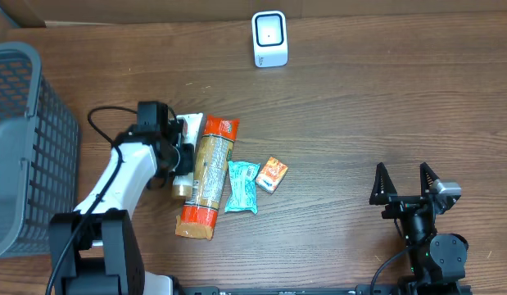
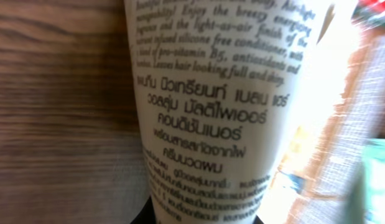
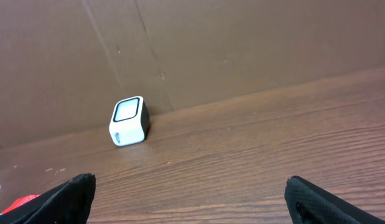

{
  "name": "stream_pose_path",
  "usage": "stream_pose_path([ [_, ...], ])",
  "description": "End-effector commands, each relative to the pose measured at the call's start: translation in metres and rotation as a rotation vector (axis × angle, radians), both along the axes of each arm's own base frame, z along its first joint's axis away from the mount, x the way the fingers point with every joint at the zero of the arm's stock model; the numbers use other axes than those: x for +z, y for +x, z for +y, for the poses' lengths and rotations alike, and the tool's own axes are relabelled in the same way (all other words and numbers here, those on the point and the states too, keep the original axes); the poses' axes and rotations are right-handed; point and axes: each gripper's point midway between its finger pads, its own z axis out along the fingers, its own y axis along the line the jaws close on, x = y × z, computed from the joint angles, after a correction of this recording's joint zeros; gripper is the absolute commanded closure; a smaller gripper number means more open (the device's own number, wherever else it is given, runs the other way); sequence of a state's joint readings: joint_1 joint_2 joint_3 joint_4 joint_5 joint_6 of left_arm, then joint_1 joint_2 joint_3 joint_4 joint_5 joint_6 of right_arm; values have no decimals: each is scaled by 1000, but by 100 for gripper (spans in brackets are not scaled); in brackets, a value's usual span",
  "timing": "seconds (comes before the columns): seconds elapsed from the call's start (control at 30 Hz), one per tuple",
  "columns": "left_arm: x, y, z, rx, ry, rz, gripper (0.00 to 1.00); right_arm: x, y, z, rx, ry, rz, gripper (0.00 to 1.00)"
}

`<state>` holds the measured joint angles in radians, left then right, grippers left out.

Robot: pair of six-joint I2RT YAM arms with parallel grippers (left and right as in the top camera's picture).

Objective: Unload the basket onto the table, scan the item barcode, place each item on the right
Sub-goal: 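Lower the white tube onto the table left of the pasta bag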

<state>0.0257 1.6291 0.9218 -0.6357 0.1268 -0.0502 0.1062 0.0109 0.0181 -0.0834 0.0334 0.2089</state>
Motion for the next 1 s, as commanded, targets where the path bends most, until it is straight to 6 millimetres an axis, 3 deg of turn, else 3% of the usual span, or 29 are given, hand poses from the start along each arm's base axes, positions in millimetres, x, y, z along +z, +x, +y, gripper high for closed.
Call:
stream_pose_path([
  [0.0, -16, -12, -3, 3, -1, 0, 95, -2, 0, 0, -2, 0, -1, 0],
  [0.07, -26, -21, -9, 26, -42, 14, 94, -2, 0, 0, -2, 0, -1, 0],
  [0.2, -25, -25, -30, 12, -166, 21, 93, -2, 0, 0, -2, 0, -1, 0],
  [0.37, -17, -18, -54, -12, -274, -11, 92, -2, 0, 0, -2, 0, -1, 0],
  [0.63, -12, -8, -76, -52, -290, -58, 86, -2, 0, 0, -2, 0, -1, 0],
  [0.73, -14, -8, -76, -59, -271, -60, 86, -2, 0, 0, -2, 0, -1, 0],
  [0.9, -20, -7, -53, 20, -167, -52, 85, -2, 0, 0, -2, 0, -1, 0],
  [0.93, -20, -6, -52, 23, -167, -54, 82, -2, 0, 0, -2, 0, -1, 0],
  [0.97, -20, -6, -52, 25, -167, -55, 60, -2, 0, 0, -2, 0, -1, 0],
])
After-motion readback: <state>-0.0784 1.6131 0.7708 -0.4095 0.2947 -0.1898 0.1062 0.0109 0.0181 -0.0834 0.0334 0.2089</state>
